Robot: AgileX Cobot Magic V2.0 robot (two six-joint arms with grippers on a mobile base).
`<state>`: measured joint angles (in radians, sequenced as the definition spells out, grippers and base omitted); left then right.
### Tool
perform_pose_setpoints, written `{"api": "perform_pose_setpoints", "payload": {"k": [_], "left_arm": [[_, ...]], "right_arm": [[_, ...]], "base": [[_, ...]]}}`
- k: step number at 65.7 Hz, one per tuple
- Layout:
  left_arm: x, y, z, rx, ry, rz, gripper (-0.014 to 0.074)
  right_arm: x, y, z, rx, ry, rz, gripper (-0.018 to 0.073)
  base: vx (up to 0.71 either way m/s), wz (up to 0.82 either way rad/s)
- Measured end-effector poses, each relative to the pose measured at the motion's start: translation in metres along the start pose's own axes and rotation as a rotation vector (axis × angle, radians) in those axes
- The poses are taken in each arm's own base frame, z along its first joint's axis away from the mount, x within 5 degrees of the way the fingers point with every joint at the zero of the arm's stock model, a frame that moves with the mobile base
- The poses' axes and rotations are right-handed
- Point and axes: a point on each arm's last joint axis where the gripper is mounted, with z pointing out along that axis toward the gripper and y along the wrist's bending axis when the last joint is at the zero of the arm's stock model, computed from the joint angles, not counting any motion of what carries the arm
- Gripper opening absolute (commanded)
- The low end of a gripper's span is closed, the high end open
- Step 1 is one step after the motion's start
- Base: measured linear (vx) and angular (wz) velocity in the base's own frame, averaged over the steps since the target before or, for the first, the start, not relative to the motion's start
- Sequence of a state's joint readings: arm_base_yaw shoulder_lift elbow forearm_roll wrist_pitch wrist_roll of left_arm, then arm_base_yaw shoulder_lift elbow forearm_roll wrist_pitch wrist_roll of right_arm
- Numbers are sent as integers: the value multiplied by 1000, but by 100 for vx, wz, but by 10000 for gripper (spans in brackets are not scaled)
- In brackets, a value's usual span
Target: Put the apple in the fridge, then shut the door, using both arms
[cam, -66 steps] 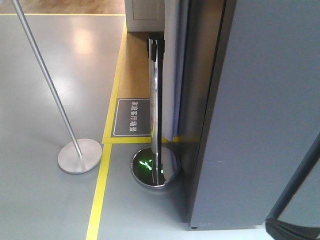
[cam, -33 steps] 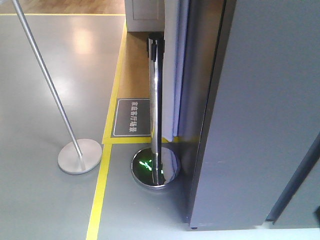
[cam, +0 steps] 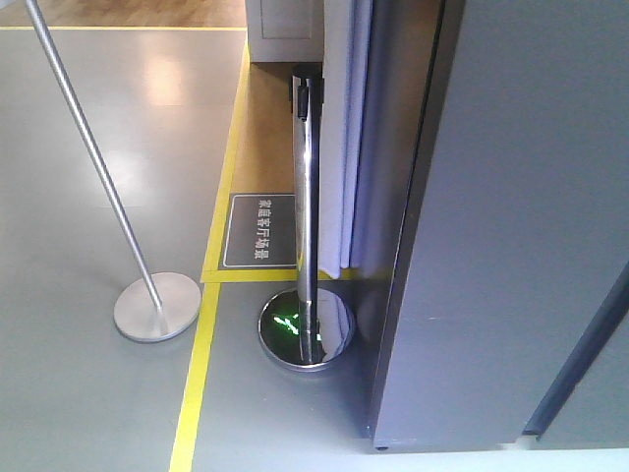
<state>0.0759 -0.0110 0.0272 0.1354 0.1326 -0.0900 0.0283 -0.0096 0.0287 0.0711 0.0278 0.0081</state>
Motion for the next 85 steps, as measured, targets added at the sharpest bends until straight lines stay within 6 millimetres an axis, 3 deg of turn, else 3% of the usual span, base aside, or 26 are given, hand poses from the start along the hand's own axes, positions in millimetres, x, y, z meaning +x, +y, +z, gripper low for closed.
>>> {"api": "perform_pose_setpoints", "payload": {"k": [85], "left_arm": [[0, 0, 0, 0, 1, 0, -8]], "right_arm": [[-3, 0, 0, 0, -28, 1, -6]], "base": [[0, 0]]}}
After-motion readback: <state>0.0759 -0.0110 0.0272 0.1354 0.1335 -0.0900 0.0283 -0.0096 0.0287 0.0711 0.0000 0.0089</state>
